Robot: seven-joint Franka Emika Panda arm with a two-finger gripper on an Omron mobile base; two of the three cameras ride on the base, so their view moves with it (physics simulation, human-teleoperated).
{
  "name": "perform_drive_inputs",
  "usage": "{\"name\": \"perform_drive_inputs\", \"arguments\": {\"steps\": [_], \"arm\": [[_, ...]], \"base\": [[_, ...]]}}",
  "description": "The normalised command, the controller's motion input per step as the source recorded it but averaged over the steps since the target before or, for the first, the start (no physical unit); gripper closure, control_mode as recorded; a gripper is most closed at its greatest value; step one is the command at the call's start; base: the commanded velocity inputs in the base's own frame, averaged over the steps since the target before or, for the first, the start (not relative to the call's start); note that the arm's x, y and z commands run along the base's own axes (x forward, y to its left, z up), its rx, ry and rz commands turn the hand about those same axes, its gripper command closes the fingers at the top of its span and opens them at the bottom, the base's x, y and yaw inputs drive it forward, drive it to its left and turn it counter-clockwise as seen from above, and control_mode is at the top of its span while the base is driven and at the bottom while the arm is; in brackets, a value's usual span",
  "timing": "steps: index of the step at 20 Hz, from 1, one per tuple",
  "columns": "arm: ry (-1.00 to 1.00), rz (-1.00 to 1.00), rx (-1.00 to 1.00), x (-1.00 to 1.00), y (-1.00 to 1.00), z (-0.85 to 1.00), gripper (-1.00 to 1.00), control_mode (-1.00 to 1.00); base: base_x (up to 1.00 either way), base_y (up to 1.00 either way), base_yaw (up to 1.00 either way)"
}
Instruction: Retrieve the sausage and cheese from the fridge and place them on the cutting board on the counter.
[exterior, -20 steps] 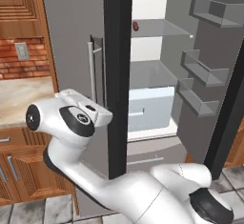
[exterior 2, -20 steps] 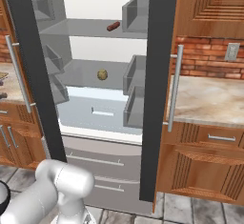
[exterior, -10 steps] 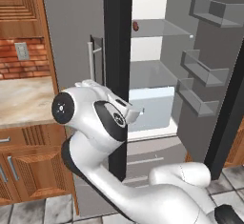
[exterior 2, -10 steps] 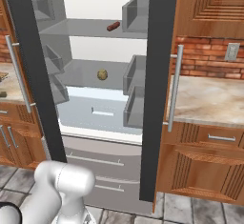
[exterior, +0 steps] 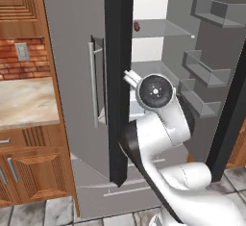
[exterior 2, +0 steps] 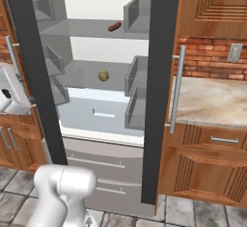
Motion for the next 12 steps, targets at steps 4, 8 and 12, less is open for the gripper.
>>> {"name": "perform_drive_inputs", "arguments": {"steps": [4,8,12], "arm": [[-0.13,0.28,0.44,0.0,-0.55,0.02,-1.0,-1.0],[-0.04,0.29,0.45,0.21,-0.6,0.0,-1.0,-1.0],[0.0,0.28,0.49,0.77,-0.38,0.0,-1.0,-1.0]], "base": [[0.0,0.0,0.0],[0.0,0.0,0.0],[0.0,0.0,0.0]]}}
